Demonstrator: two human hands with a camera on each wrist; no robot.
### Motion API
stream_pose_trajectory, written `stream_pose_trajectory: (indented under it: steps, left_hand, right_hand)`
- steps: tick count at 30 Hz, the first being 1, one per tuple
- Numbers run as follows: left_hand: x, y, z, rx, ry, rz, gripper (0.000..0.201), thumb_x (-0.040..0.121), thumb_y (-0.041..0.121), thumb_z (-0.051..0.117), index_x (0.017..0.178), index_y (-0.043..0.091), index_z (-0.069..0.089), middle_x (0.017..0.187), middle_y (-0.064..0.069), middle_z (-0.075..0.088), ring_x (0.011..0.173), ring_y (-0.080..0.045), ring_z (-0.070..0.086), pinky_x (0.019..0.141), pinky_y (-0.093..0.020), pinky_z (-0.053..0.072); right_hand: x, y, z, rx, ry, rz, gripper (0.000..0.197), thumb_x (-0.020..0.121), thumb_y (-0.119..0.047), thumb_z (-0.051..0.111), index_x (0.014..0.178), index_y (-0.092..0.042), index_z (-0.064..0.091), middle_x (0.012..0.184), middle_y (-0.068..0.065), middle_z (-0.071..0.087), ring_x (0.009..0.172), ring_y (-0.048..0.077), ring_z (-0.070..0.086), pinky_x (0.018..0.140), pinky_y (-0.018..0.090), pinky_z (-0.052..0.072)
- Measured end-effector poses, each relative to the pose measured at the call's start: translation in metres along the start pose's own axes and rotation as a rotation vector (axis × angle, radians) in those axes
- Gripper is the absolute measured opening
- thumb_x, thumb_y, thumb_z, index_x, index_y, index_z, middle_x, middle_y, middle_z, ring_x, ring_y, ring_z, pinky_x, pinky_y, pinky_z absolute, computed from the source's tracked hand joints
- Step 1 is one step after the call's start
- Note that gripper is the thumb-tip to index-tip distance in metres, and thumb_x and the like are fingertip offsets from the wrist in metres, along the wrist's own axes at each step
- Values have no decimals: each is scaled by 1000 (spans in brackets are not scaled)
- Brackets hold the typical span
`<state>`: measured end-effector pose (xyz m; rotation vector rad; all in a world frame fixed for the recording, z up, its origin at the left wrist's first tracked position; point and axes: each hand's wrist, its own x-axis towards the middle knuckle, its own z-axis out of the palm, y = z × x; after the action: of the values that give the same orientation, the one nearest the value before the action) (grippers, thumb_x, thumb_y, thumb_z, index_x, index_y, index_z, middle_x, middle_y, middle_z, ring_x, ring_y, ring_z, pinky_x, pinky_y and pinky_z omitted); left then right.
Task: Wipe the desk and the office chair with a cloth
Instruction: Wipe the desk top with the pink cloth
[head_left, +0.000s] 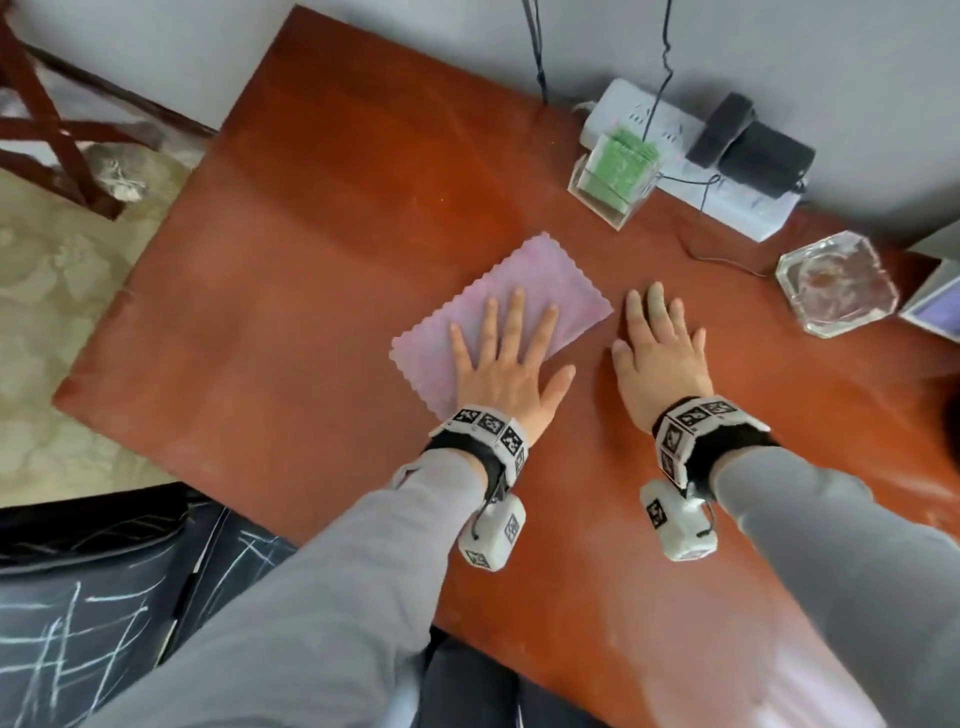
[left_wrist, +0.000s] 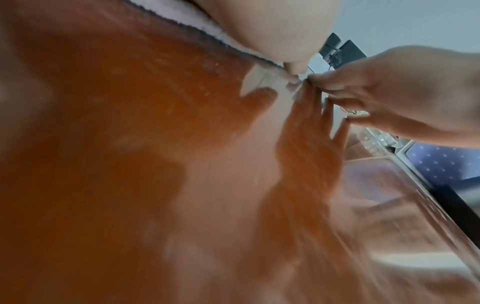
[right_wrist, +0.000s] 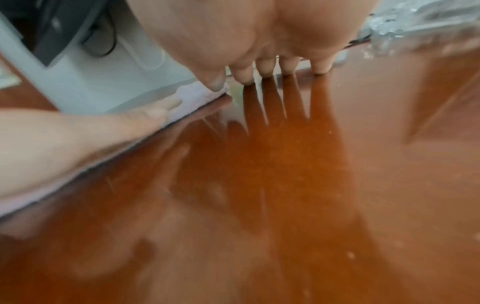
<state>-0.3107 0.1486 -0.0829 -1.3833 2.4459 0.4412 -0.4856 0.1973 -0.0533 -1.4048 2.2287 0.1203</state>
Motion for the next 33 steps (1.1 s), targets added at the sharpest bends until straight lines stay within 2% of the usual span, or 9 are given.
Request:
stream_pose_trajectory:
  steps: [5, 10, 13, 17, 21, 24, 27, 30, 33]
  left_hand:
    - [33, 1, -25, 250, -83, 441, 70, 96, 70, 16, 158, 43, -1, 166, 6, -22, 152, -34, -21, 113, -74, -3]
    - [55, -16, -56, 380, -2, 601, 75, 96, 65, 29, 157, 22, 23, 169, -2, 1, 156, -26, 3, 114, -75, 4]
    - [59, 5, -52, 292, 2, 517, 81, 95, 69, 17, 161, 26, -1, 168, 1, -14, 155, -26, -7, 113, -76, 1]
    - [80, 9, -43, 198, -75, 388, 72, 97, 69, 10, 157, 39, -15, 165, 12, -23, 153, -21, -18, 114, -72, -1]
    - [127, -47, -71, 57, -74, 136, 65, 98, 69, 5, 154, 46, -18, 163, 17, -27, 152, -17, -22, 119, -65, -6]
    - [148, -102, -95, -95, -81, -150, 67, 97, 71, 14, 155, 49, -11, 165, 17, -21, 154, -17, -16, 119, -63, -6]
    - [149, -122, -99, -140, -53, -299, 71, 97, 70, 19, 157, 44, -10, 166, 12, -18, 154, -20, -14, 119, -66, -4]
    - [138, -87, -85, -103, -37, -198, 78, 93, 76, 15, 157, 42, -15, 165, 8, -23, 153, -26, -18, 117, -68, -7]
    - [109, -32, -61, 67, -84, 146, 77, 91, 76, 3, 155, 40, -20, 163, 8, -30, 151, -27, -24, 116, -71, -6]
  right_hand:
    - [2, 4, -11, -18, -48, -28, 74, 94, -17, 38, 159, -18, 2, 166, 2, -8, 153, 27, -3, 123, 49, 7]
    - [9, 3, -21, -60, -83, -9, 78, 92, -16, 43, 159, -19, 4, 166, 3, -4, 153, 26, 4, 123, 47, 14]
    - [13, 0, -26, -101, -111, -3, 78, 94, -23, 46, 159, -18, 2, 166, 5, -2, 152, 27, 8, 122, 45, 18]
    - [15, -3, -28, -153, -148, 6, 80, 95, -22, 46, 158, -15, -2, 166, 7, -4, 152, 29, 8, 122, 43, 19]
    - [13, -4, -28, -177, -183, 17, 82, 94, -16, 43, 158, -17, -8, 165, 5, -10, 153, 28, 3, 123, 42, 17]
    - [13, -5, -28, -183, -178, 26, 82, 93, -15, 42, 157, -17, -8, 165, 5, -11, 153, 28, 3, 123, 42, 17]
    - [14, -8, -28, -199, -200, 34, 81, 94, -19, 43, 157, -16, -8, 165, 7, -10, 152, 30, 3, 123, 43, 17]
    - [16, -13, -34, -215, -218, 54, 79, 95, -22, 43, 158, -13, -4, 165, 11, -6, 152, 33, 7, 120, 44, 24]
    - [20, -34, -45, -230, -216, 104, 74, 95, -27, 47, 155, -2, 11, 162, 22, 9, 147, 40, 20, 107, 46, 39]
